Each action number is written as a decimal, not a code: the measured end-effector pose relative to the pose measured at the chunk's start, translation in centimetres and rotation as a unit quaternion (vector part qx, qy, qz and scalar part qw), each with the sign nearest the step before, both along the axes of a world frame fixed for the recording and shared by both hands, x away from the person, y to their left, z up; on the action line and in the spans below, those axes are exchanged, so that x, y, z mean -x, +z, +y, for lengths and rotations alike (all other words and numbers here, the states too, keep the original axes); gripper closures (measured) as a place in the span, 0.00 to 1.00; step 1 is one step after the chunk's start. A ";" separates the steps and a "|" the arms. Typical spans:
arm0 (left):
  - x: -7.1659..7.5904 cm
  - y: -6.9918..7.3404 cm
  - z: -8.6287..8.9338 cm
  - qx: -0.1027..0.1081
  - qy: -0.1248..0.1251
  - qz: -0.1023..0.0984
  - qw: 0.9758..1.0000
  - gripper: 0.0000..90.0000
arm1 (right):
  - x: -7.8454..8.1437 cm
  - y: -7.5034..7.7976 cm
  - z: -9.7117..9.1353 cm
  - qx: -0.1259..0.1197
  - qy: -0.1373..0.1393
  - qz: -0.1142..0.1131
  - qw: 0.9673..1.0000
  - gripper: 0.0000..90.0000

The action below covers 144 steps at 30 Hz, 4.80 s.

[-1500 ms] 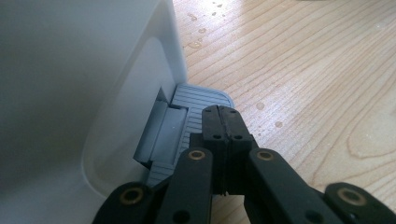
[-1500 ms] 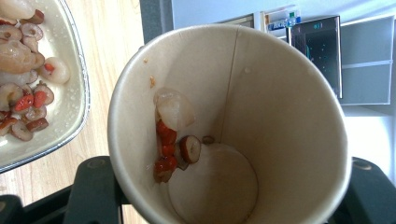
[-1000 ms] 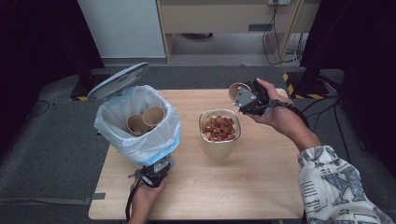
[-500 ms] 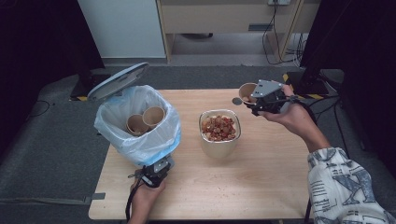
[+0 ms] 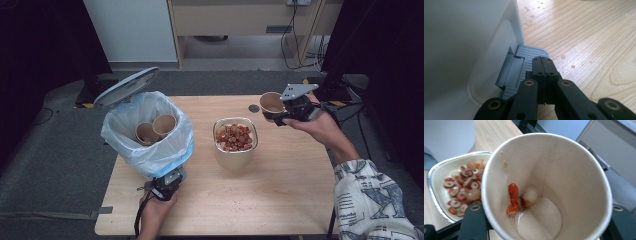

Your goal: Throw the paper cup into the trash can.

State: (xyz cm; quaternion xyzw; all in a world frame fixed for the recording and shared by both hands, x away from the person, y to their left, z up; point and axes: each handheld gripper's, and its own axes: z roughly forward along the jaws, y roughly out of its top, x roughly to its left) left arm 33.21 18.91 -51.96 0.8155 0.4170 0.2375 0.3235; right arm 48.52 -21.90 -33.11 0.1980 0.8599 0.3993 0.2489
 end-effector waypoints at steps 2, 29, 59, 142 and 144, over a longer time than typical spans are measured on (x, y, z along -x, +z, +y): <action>0.0 0.0 0.0 0.000 0.000 0.000 1.000 0.99 | 0.0 0.0 -0.1 -0.013 0.005 0.009 1.000 0.41; 0.0 0.0 0.0 0.001 0.000 0.001 1.000 0.99 | -0.5 0.4 -0.2 -0.073 0.020 0.082 0.994 0.42; 0.0 0.0 0.0 -0.001 -0.001 0.000 1.000 0.99 | 0.2 3.2 2.1 -0.101 0.040 0.097 0.989 0.42; 0.0 0.0 -0.1 0.003 0.002 0.000 1.000 0.99 | 1.9 6.7 21.8 -0.110 0.116 0.122 0.980 0.40; 0.0 0.0 -0.1 0.002 0.002 0.000 1.000 0.99 | 2.1 6.8 22.6 -0.109 0.119 0.122 0.979 0.40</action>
